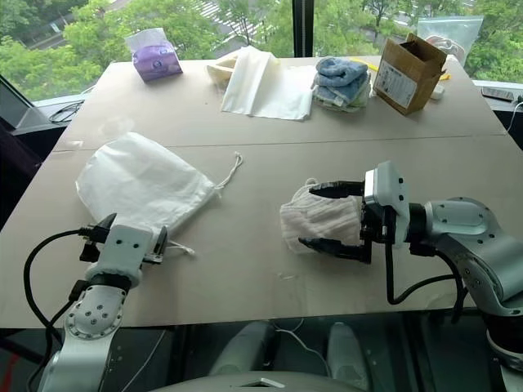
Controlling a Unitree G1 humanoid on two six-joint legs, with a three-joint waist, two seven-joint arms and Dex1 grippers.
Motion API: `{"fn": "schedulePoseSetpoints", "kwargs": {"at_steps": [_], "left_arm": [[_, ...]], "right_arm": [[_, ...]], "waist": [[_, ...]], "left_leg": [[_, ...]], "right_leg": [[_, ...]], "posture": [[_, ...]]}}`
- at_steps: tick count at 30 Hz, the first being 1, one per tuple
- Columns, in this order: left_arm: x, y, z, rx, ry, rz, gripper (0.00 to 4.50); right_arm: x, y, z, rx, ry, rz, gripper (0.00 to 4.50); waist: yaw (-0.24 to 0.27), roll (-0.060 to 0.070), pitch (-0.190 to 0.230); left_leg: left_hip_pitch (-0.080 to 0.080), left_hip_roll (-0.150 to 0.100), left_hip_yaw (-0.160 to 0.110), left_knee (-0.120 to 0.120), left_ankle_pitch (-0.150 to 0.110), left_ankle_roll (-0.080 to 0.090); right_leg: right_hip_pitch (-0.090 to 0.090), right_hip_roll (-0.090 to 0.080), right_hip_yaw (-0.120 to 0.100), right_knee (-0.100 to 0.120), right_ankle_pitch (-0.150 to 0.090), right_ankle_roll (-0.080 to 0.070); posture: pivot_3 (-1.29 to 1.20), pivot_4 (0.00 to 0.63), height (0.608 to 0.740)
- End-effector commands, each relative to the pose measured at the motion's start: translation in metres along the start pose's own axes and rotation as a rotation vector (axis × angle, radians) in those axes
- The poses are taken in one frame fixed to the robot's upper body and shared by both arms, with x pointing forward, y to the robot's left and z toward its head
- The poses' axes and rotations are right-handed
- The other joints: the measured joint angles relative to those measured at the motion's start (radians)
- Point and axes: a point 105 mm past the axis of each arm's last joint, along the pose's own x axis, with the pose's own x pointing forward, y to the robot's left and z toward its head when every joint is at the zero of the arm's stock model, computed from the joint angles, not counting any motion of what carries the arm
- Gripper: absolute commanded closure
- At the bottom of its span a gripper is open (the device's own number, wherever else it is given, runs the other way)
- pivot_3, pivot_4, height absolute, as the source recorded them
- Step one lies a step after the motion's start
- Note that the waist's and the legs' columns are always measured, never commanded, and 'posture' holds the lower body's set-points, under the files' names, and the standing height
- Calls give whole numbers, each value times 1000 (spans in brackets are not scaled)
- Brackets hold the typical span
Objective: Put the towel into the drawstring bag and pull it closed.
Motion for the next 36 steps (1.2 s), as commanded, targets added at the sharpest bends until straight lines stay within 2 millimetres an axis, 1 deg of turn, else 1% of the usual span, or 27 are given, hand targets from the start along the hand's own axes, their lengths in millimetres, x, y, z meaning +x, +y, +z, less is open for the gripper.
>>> {"fn": "schedulePoseSetpoints", "kwargs": {"at_steps": [1,2,6,9,16,26,35,36], "left_arm": [[-1,-3,9,36,-66,-32,0],[-2,-5,9,43,-72,-41,0],[-4,-10,-3,71,-47,-57,0],[-3,-11,-5,76,-46,-58,0],[7,-5,1,70,-67,-37,0],[12,3,0,63,-58,-9,0],[14,4,0,42,-63,-22,0],[15,4,0,42,-64,-23,251]], "right_arm": [[-1,2,10,-50,-27,-12,34],[-1,2,10,-49,-27,-12,34],[-1,2,10,-48,-25,-15,34],[0,1,10,-50,-26,-16,34],[1,1,11,-52,-28,-23,34],[2,1,10,-54,-33,-41,34],[3,1,9,-54,-35,-53,34],[3,1,9,-54,-36,-55,10]], "waist": [[0,0,0],[0,0,0],[-1,0,0],[0,0,0],[0,0,0],[-1,0,0],[-1,0,0],[-1,0,0]], "left_leg": [[0,0,0,0,0,0],[0,0,0,0,0,0],[0,0,0,0,0,0],[0,0,0,0,0,0],[-1,0,-1,1,0,0],[-1,0,-2,2,0,0],[-1,0,-2,2,0,0],[-1,0,-2,2,0,0]], "right_leg": [[0,0,0,0,0,0],[0,0,0,0,0,0],[0,0,0,0,0,0],[0,0,0,0,0,0],[0,0,-1,1,0,0],[0,0,-1,1,0,0],[0,0,-1,1,0,0],[0,0,-1,1,0,0]], "posture": [[0,150,740],[0,150,740],[0,150,740],[0,150,740],[0,150,740],[0,150,740],[0,150,740],[0,150,740]]}}
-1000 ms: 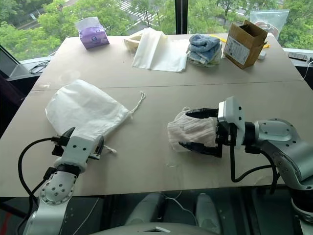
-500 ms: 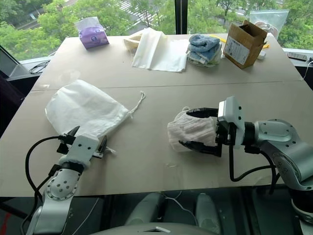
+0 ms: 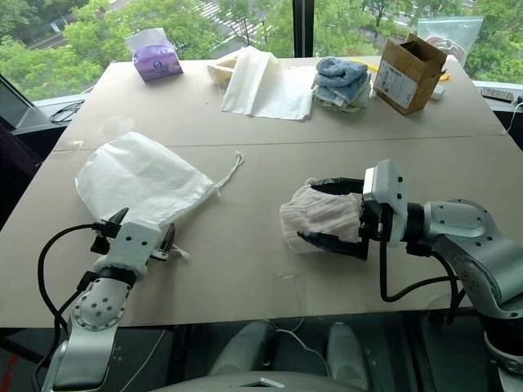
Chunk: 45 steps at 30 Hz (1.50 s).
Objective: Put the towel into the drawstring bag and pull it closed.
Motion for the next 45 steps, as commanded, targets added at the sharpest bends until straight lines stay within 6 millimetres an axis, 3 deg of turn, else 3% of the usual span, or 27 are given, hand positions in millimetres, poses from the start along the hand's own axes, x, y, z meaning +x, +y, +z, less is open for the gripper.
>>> {"fn": "schedulePoseSetpoints", "kwargs": {"at_steps": [1,2,5,10,11,18,28,36,43,44,45], "left_arm": [[1,11,4,8,-19,30,541],[1,11,4,9,-19,29,876],[2,12,3,12,-19,25,2434],[2,12,1,18,-19,9,4373],[3,11,1,17,-19,4,4451],[7,11,9,-35,-66,-19,4451],[15,-1,66,-343,-330,-221,4451],[28,-3,63,-358,-286,-333,4451],[34,-15,61,-271,-277,-405,1034],[33,-19,58,-245,-270,-420,621],[32,-21,55,-219,-264,-425,621]], "right_arm": [[1,5,9,-52,-26,5,0],[1,5,9,-52,-27,4,0],[2,6,8,-52,-29,0,0],[3,7,8,-51,-33,-4,0],[3,7,8,-51,-33,-5,0],[2,9,7,-47,-35,-10,0],[4,9,5,-41,-38,-16,0],[5,8,4,-42,-39,-19,0],[3,8,4,-37,-38,-33,0],[3,8,3,-35,-35,-33,0],[2,9,3,-32,-34,-34,0]], "waist": [[0,0,0],[0,0,0],[0,0,0],[0,0,0],[0,0,0],[0,0,0],[0,0,0],[-3,0,0],[-2,0,0],[-3,0,0],[-3,0,0]], "left_leg": [[0,0,0,0,0,0],[0,0,0,0,0,0],[0,0,0,0,0,0],[0,0,0,1,0,0],[0,0,0,1,0,0],[0,0,0,1,0,0],[-1,0,-1,4,0,0],[-1,0,-1,4,0,0],[-1,0,-2,5,0,0],[-1,0,-2,5,0,0],[-1,0,-2,5,0,0]], "right_leg": [[0,0,0,0,0,0],[0,0,0,0,0,0],[0,0,0,0,0,0],[0,0,0,0,0,0],[0,0,0,1,0,0],[0,0,0,1,0,0],[0,0,-1,3,0,0],[0,1,-1,4,0,0],[0,1,-1,4,0,0],[0,1,-1,4,0,0],[0,1,-1,4,0,0]], "posture": [[0,150,740],[0,150,740],[0,150,740],[0,150,740],[0,150,740],[0,150,740],[0,150,740],[0,150,740],[0,150,740],[0,150,740],[0,150,740]]}}
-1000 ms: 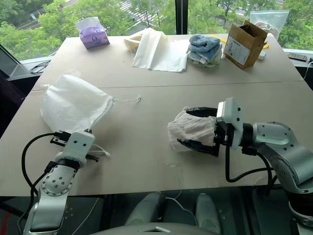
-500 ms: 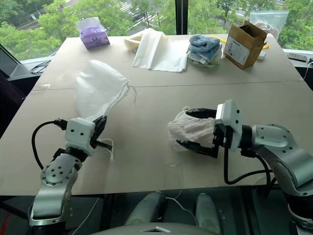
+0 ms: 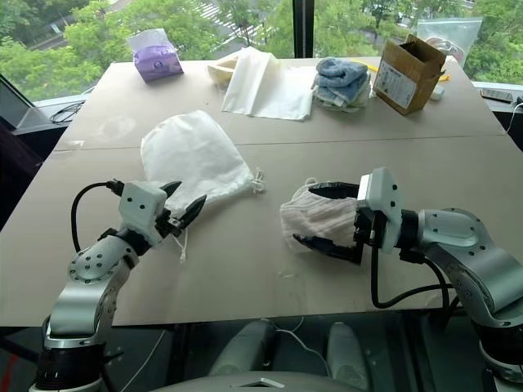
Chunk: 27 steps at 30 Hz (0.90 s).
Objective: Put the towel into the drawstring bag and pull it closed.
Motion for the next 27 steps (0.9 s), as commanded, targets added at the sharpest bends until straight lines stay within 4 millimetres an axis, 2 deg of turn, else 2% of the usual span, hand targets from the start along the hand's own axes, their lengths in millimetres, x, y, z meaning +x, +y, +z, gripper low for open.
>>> {"fn": "schedulePoseSetpoints", "kwargs": {"at_steps": [1,6,8,18,27], "left_arm": [[-2,-6,-3,90,8,-37,621],[-8,-7,-10,309,44,-63,621],[-11,-2,-9,388,36,-23,621],[-22,2,-21,490,46,87,621],[-16,16,-24,484,47,193,621]], "right_arm": [[-2,4,9,-37,-27,-2,0],[-2,2,10,-39,-31,-7,0],[-2,4,9,-33,-29,-2,0],[-2,5,8,-26,-24,9,0],[-2,3,9,-30,-22,10,0]], "waist": [[-1,0,0],[0,0,0],[2,0,0],[2,0,0],[1,0,0]], "left_leg": [[0,0,0,0,0,0],[0,0,0,0,0,0],[0,0,0,0,0,0],[0,0,-1,-1,0,0],[0,0,-1,0,0,0]], "right_leg": [[0,0,0,0,0,0],[0,0,0,0,0,0],[0,-1,0,0,0,0],[0,-2,0,0,0,0],[0,-1,-1,0,0,0]], "posture": [[0,150,740],[0,150,740],[0,150,740],[0,150,740],[0,150,740]]}}
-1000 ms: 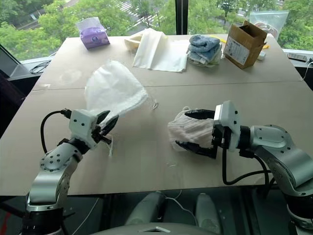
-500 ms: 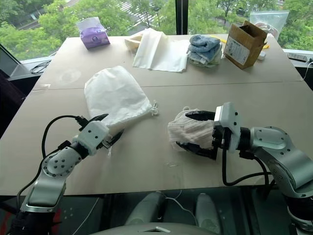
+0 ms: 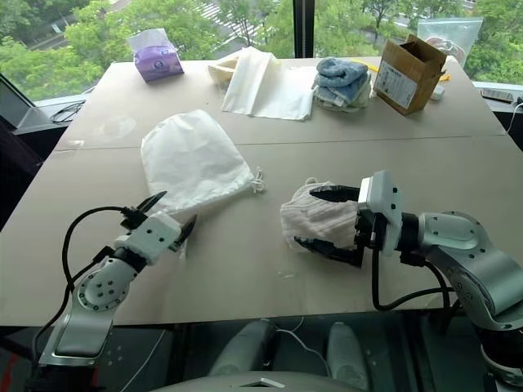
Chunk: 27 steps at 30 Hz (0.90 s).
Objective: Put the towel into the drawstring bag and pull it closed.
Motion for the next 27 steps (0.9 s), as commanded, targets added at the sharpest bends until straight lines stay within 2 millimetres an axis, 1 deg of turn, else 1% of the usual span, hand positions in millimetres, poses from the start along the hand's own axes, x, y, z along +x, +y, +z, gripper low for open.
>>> {"fn": "schedulePoseSetpoints", "kwargs": {"at_steps": [1,6,9,18,27], "left_arm": [[3,11,-1,27,2,56,621],[7,18,-3,49,9,84,621],[8,22,0,63,-4,101,621],[10,35,17,105,-78,161,621],[12,43,29,117,-119,187,621]], "right_arm": [[-1,1,12,-48,-26,5,0],[-1,1,12,-51,-25,3,0],[-1,1,12,-50,-24,1,0],[-1,2,11,-44,-25,-5,0],[0,2,10,-42,-29,-9,0]], "waist": [[-1,0,0],[-1,0,0],[-1,0,0],[-1,0,0],[0,0,0]], "left_leg": [[0,0,0,0,0,0],[0,0,0,0,0,0],[0,0,0,0,0,0],[0,0,0,0,0,0],[0,0,0,0,0,0]], "right_leg": [[0,0,0,0,0,0],[0,0,0,0,0,0],[0,0,0,0,0,0],[0,0,0,0,0,0],[0,0,0,0,0,0]], "posture": [[0,150,740],[0,150,740],[0,150,740],[0,150,740],[0,150,740]]}}
